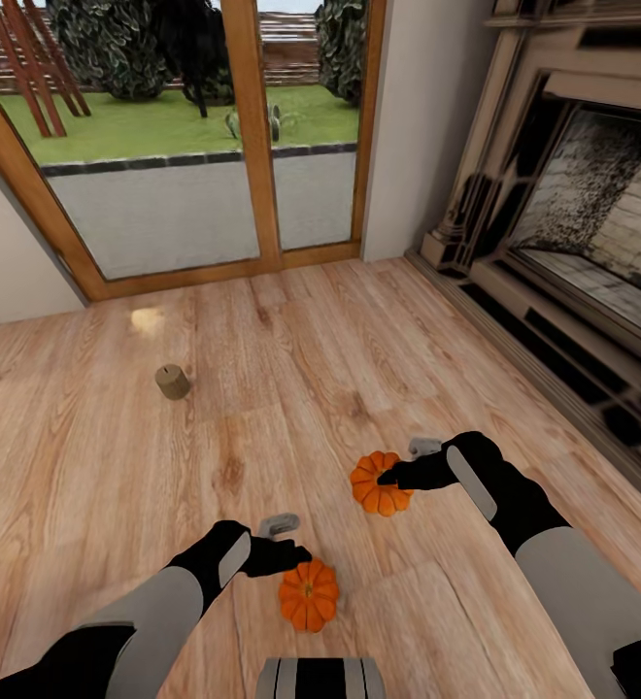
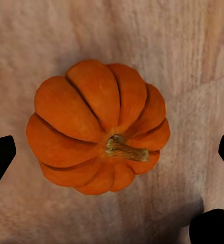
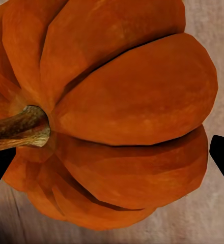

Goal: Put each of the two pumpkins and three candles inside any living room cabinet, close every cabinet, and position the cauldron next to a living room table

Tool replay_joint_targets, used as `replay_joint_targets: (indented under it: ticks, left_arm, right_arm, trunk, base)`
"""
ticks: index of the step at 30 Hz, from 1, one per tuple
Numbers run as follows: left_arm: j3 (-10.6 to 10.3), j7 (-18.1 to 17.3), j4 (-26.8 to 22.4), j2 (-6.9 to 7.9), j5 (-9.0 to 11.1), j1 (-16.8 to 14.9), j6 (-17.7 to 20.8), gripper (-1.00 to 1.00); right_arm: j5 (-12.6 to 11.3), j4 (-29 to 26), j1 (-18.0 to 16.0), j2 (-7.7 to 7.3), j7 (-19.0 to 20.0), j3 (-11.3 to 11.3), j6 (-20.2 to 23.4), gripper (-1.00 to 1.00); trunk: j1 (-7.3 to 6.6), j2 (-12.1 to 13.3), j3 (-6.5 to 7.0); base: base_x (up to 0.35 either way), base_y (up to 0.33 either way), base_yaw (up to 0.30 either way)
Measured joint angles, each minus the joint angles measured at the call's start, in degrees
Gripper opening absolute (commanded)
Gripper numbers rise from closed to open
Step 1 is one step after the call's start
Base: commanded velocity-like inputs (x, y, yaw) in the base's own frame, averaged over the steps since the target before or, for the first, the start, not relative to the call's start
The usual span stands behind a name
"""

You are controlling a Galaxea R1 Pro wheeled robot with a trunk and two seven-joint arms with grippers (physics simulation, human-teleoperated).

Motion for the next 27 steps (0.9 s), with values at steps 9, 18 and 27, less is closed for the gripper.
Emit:
replay_joint_targets:
  ticks: [9,18,27]
  left_arm:
    - [-0.02,-2.81,0.19,0.14,-0.02,0.0,0.03,1.0]
    - [-0.16,-5.78,0.25,0.37,-0.69,0.0,0.08,1.0]
    - [-0.21,-6.39,0.28,0.42,-0.99,0.0,0.31,1.0]
  right_arm:
    - [0.03,0.0,0.0,0.0,-0.1,-0.01,0.0,-1.0]
    - [0.02,0.0,0.0,0.0,-0.13,-0.01,-0.01,-1.0]
    - [0.02,0.0,0.0,0.0,-0.13,-0.01,-0.01,-1.0]
  trunk:
    - [0.01,0.0,0.0]
    - [0.01,0.0,0.0]
    - [0.01,0.0,0.0]
  base:
    - [0.058,0.0,0.0]
    - [0.002,0.0,0.0]
    - [0.0,0.0,0.0]
